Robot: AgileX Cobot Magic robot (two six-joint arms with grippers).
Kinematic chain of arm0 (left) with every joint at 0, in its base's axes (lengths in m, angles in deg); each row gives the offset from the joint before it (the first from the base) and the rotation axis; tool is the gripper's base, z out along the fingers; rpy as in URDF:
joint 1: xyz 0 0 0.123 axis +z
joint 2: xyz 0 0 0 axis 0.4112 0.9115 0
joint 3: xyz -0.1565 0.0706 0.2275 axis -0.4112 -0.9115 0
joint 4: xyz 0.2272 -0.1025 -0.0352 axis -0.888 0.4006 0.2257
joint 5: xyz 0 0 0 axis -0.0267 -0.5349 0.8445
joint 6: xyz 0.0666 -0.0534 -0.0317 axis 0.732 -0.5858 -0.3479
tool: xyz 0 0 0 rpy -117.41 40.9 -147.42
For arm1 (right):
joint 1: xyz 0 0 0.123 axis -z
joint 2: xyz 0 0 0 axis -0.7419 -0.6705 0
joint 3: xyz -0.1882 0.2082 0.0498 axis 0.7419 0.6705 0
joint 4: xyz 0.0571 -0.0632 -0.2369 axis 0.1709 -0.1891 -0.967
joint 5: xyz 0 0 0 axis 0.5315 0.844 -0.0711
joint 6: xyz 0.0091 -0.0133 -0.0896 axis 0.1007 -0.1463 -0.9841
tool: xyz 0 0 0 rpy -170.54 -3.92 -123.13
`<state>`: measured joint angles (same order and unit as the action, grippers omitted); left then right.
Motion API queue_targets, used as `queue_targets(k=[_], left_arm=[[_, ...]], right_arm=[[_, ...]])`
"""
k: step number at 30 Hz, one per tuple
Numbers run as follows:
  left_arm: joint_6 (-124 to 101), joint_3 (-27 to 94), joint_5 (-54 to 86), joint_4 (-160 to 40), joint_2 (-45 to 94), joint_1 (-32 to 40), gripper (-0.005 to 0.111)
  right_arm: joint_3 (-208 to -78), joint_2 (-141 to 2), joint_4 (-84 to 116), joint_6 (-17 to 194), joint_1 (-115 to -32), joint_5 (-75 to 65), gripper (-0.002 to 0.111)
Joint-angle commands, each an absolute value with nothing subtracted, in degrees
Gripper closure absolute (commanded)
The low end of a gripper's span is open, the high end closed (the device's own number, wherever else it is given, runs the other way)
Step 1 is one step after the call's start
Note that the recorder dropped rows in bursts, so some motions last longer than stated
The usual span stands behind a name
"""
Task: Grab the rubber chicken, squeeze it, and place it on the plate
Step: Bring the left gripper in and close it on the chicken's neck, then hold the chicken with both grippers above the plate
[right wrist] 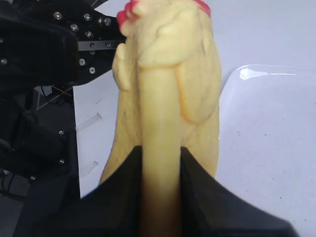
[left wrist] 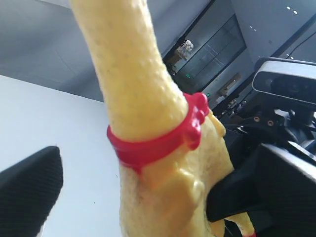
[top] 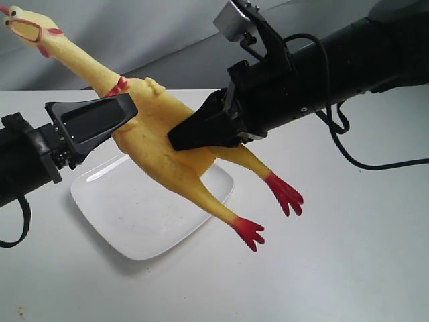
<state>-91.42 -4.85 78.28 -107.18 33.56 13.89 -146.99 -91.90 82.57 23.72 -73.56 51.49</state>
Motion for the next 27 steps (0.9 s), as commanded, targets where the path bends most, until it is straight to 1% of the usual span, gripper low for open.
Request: queue_targets(k=[1,9,17,19,20,22,25,26,27], left_arm=[[-91.8,-4.3,80.1,-106.9,33.8,14.1,0.003],[-93.0,-4.2,81.7,-105.6,33.8,14.1,0.003],[-95.6,-4.2,81.1,-111.1,33.8,14.1,0.003],[-95.6,-4.2,81.1,-111.1,33.8,14.1,0.005],[-95.6,-4.2,81.1,-111.0,33.8,14.1,0.009],[-95.6,-4.2,81.1,-111.1,33.8,14.1,0.026],[-95.6,-4.2,81.5,-111.8,33.8,14.1,0.074],[-94.9,-4.2,81.5,-111.8,33.8,14.1,0.093],[-94.3,-4.2,81.6,-111.8,33.8,14.1,0.106]], right_arm=[[-147.4,-91.3,85.3,23.1,-73.8,51.8,0.108],[-147.4,-91.3,86.9,23.1,-74.2,53.5,0.108],[-147.4,-91.3,90.4,21.4,-74.2,53.7,0.108],[-147.4,-91.3,90.4,21.4,-74.2,54.3,0.108],[-147.4,-91.3,90.4,21.4,-74.2,54.6,0.108],[-147.4,-91.3,90.4,21.4,-74.2,54.9,0.108],[-147.4,-91.3,90.4,21.4,-74.2,55.2,0.108],[-147.4,-91.3,90.4,21.4,-74.2,55.4,0.108],[-147.4,-91.3,90.3,21.4,-74.2,55.7,0.108]])
